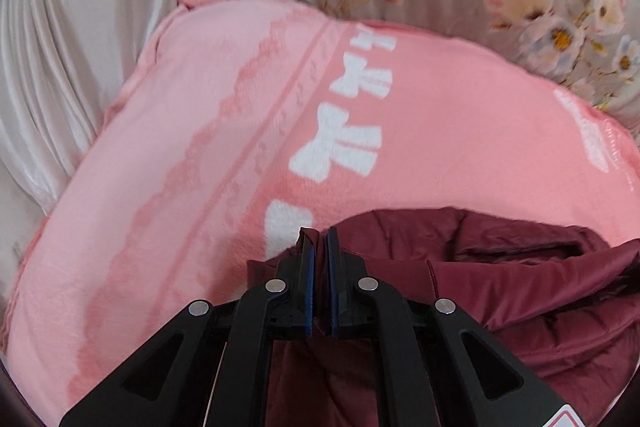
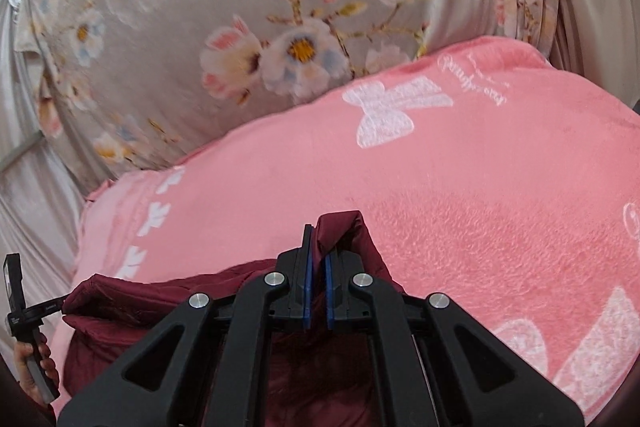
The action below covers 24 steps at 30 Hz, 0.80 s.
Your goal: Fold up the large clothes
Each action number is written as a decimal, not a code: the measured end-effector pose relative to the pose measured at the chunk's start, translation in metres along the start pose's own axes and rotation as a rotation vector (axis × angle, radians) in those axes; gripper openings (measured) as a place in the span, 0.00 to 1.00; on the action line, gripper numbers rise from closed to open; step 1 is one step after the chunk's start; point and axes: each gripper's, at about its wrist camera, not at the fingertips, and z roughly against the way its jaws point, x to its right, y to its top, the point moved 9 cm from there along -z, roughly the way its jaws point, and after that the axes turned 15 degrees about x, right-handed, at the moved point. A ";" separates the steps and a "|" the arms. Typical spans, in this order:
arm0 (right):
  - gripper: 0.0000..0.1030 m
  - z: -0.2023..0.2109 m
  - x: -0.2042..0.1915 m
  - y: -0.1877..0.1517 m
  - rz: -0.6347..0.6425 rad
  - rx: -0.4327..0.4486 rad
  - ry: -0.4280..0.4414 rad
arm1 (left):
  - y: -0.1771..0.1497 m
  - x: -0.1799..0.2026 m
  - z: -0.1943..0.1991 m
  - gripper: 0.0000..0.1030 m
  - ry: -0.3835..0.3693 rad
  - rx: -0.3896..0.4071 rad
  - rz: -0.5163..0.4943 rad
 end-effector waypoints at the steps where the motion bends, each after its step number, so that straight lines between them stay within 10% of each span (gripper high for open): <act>1: 0.03 -0.006 0.002 -0.005 -0.004 -0.011 -0.008 | -0.006 0.000 -0.008 0.07 0.006 -0.012 -0.001; 14: 0.07 -0.049 0.025 -0.061 -0.084 -0.140 -0.039 | -0.026 0.008 -0.048 0.15 -0.032 0.007 0.002; 19: 0.32 -0.007 0.026 -0.021 -0.109 -0.016 -0.022 | -0.005 -0.010 -0.017 0.19 -0.044 0.040 0.045; 21: 0.35 0.016 0.017 -0.003 -0.074 0.034 0.007 | 0.018 -0.030 0.015 0.66 0.040 0.142 0.029; 24: 0.35 0.036 -0.017 0.005 0.025 0.045 0.066 | 0.052 -0.048 0.060 0.74 0.094 0.277 0.027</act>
